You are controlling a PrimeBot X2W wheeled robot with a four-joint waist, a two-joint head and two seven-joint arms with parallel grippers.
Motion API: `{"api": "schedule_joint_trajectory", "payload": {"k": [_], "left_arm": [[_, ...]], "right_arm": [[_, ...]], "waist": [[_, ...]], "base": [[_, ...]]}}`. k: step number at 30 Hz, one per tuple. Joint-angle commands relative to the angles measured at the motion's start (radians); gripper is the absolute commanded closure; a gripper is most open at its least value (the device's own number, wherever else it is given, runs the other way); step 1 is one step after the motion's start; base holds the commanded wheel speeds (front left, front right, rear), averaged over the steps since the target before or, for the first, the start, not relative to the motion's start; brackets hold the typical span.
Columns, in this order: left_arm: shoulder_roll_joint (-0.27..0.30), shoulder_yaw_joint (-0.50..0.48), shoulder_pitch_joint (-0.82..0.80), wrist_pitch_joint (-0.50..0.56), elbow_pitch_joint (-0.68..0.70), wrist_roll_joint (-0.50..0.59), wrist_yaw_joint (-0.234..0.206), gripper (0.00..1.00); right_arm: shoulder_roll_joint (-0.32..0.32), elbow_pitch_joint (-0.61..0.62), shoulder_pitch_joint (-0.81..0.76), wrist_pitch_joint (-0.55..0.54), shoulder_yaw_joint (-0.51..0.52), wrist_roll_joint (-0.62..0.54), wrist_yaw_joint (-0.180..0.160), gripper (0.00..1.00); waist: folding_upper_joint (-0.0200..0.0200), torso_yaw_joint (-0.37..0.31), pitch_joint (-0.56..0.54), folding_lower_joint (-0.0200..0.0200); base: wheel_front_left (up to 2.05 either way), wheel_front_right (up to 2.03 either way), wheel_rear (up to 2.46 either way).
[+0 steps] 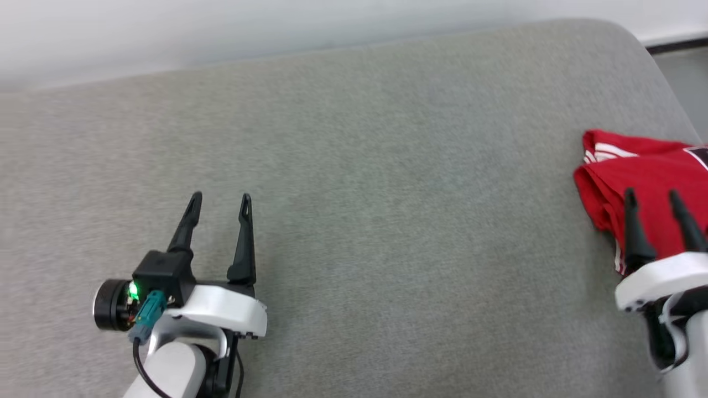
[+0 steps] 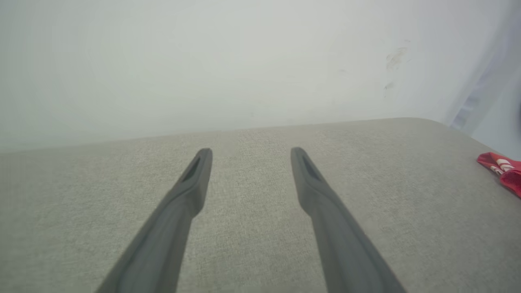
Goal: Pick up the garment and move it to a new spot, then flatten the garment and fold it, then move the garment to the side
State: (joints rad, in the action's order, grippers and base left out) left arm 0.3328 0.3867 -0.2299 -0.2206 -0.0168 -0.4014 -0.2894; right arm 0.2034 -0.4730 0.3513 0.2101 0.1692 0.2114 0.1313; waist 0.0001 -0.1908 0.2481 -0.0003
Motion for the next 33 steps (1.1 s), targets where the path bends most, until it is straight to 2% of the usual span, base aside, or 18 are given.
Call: {"api": "schedule_joint_trajectory", "payload": {"k": [1, 9, 19, 25, 33], "left_arm": [[-0.006, -0.005, 0.021, -0.009, -0.011, -0.006, -0.003, 0.0], [-0.013, -0.037, 0.08, -0.033, -0.066, -0.027, -0.016, 0.0], [-0.015, -0.084, 0.157, -0.044, -0.107, -0.047, 0.001, 0.0], [-0.013, -0.098, 0.204, -0.046, -0.126, -0.048, 0.018, 0.0], [-0.007, -0.108, 0.237, -0.046, -0.137, -0.025, 0.038, 0.0]], "right_arm": [[-0.017, 0.04, -0.038, -0.011, -0.01, -0.001, -0.001, 0.0], [-0.098, 0.281, -0.185, -0.074, -0.077, -0.027, -0.001, 0.0], [-0.136, 0.514, -0.318, -0.161, -0.122, -0.072, -0.001, 0.0], [-0.148, 0.601, -0.395, -0.223, -0.127, -0.082, -0.001, 0.0], [-0.154, 0.642, -0.461, -0.263, -0.12, -0.082, -0.001, 0.0]], "waist": [[-0.0001, 0.039, -0.041, 0.0003], [-0.0001, 0.097, -0.097, 0.0003], [-0.0001, 0.14, -0.176, 0.0003], [-0.0001, 0.143, -0.235, 0.0003], [-0.0001, 0.138, -0.276, 0.0003]], "base": [[0.0, 0.0, 0.0], [0.0, 0.0, 0.0], [0.0, 0.0, 0.0], [0.0, 0.0, 0.0], [0.0, 0.0, 0.0]]}}
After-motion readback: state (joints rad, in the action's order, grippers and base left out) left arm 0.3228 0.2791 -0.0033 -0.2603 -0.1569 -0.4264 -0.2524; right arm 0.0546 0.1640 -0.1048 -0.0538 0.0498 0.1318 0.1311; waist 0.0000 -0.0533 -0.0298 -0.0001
